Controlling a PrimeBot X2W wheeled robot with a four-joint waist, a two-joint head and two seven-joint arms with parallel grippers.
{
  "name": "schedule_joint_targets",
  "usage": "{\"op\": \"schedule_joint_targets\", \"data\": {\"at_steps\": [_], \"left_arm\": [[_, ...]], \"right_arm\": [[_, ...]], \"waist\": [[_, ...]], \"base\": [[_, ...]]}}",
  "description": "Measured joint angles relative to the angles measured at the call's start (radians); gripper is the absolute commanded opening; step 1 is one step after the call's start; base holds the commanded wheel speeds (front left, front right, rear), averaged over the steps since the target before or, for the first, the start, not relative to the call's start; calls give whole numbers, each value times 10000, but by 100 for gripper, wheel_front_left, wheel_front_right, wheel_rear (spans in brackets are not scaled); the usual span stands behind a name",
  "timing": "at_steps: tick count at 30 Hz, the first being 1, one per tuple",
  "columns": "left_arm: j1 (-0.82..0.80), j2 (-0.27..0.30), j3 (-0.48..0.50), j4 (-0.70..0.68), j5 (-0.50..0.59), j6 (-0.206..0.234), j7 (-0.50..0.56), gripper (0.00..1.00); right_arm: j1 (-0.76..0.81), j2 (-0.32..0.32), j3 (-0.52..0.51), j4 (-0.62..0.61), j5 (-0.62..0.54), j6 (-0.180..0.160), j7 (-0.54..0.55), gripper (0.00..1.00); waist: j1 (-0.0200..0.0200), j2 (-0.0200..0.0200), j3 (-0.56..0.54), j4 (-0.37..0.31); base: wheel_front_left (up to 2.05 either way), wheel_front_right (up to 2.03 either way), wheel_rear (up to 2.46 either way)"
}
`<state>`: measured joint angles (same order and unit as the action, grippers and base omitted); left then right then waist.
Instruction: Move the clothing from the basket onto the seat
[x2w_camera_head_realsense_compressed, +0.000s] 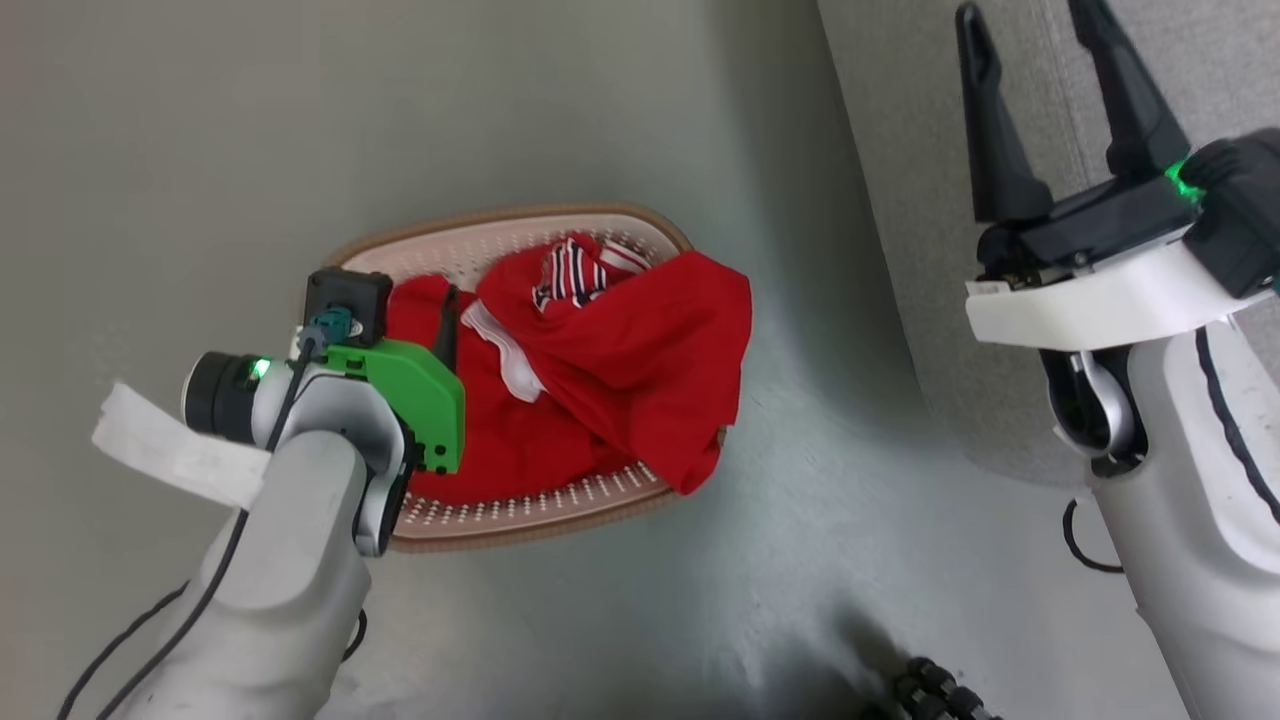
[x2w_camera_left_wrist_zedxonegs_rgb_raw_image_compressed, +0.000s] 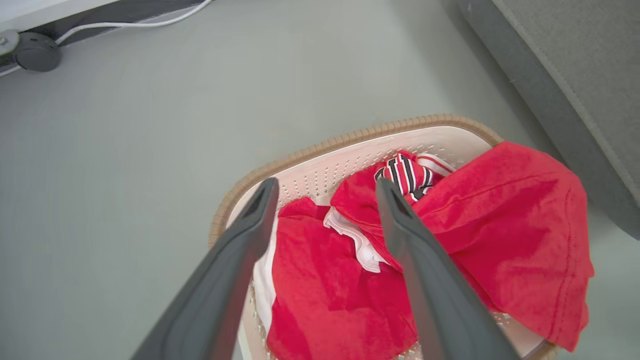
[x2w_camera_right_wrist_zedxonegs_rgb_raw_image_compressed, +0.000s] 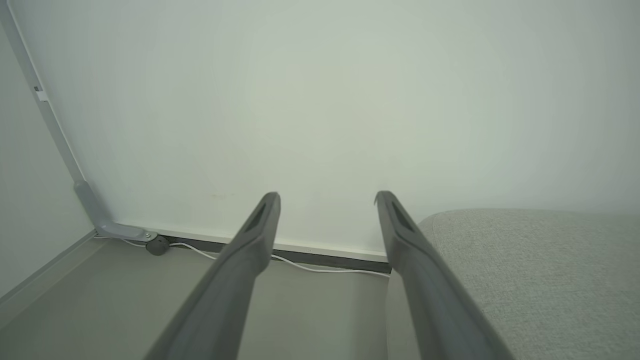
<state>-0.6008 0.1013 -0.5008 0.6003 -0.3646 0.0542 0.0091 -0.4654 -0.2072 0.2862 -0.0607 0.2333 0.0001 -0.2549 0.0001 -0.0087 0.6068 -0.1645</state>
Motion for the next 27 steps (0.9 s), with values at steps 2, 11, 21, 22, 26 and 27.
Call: {"op": "schedule_joint_targets", "data": {"at_steps": [2,11,21,22,26,27], "left_arm": [[-73,-33,2,-6,-38,-44,8,100],[-735,-107,-215,48,-176,-872,407,100],[-1135,-134,-523,56,-644,-1647,512,100],[-1180,-134,-535,50,-698,-1684,512,100],[-1338,-132,-669,21,-815,-1687,518,100],[-1386,-132,-700,4,-815,-1689,518,100]], "right_arm": [[-75,40,-25,-79,-10,13,0,100],[-591,573,-232,-416,-58,203,-10,100],[-682,899,-451,-447,-199,353,-10,100],[-706,926,-453,-449,-222,403,-10,100],[-844,1064,-481,-523,-232,491,-10,100],[-860,1101,-491,-548,-232,523,-10,100]], "waist": [[0,0,140,-50],[1,0,1338,-536],[0,0,2164,-1135],[0,0,2221,-1185],[0,0,2428,-1370],[0,0,2479,-1411]], "base": [[0,0,0],[0,0,0],[0,0,0],[0,0,0],[0,0,0],[0,0,0]]}}
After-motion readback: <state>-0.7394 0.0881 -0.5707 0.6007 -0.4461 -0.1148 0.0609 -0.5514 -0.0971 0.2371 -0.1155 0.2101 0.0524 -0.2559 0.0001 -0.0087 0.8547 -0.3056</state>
